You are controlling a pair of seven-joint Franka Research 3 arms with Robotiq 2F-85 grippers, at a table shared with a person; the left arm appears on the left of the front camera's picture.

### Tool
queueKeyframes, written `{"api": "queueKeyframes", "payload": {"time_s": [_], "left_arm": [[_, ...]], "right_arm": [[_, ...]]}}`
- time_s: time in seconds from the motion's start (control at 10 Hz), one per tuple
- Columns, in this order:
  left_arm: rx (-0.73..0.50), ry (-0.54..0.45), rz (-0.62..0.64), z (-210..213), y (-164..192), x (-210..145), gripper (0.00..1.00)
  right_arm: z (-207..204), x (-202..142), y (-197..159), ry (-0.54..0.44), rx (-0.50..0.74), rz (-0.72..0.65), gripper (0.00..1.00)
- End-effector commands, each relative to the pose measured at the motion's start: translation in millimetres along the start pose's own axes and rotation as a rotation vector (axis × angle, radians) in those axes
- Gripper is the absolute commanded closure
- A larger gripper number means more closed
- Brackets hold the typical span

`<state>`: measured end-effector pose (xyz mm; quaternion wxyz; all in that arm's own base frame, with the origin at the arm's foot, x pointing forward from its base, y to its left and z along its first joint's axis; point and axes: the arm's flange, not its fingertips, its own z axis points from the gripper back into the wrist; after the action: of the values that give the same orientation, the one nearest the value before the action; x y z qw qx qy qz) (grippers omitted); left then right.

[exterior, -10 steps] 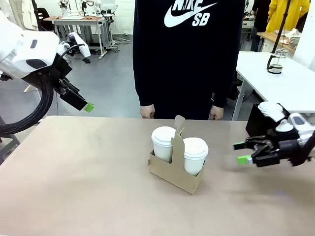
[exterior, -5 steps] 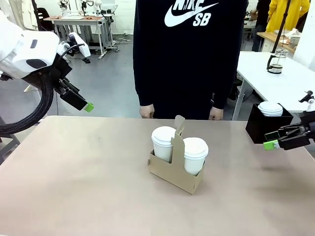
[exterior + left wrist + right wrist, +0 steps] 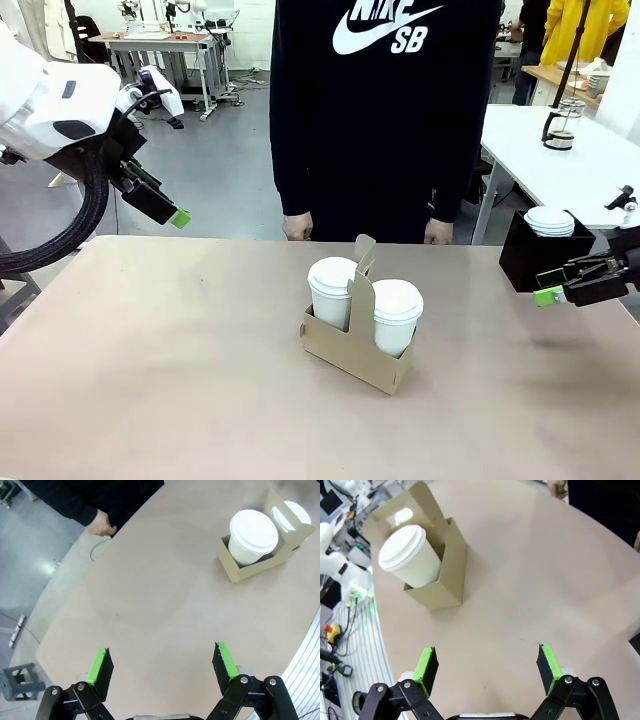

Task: Pour a drink into a cup and package it in a carrier.
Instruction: Insert the held 600 ml Paper Cup into the Cup Carrier.

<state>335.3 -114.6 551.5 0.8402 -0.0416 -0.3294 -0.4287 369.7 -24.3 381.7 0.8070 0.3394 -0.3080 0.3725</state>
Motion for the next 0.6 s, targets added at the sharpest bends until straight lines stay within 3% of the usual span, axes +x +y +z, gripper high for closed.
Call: {"api": "queueKeyframes", "payload": {"time_s": [0.0,0.5], "left_arm": [[0.013,0.006,0.012,0.8,-0.6,0.6,0.0],[0.013,0.006,0.012,0.8,-0.6,0.6,0.0]], "right_arm": [[-1.2,-1.2,-2.1,-0.02,0.003,0.016,0.0],[-1.2,-1.2,-2.1,-0.02,0.003,0.016,0.0]]}}
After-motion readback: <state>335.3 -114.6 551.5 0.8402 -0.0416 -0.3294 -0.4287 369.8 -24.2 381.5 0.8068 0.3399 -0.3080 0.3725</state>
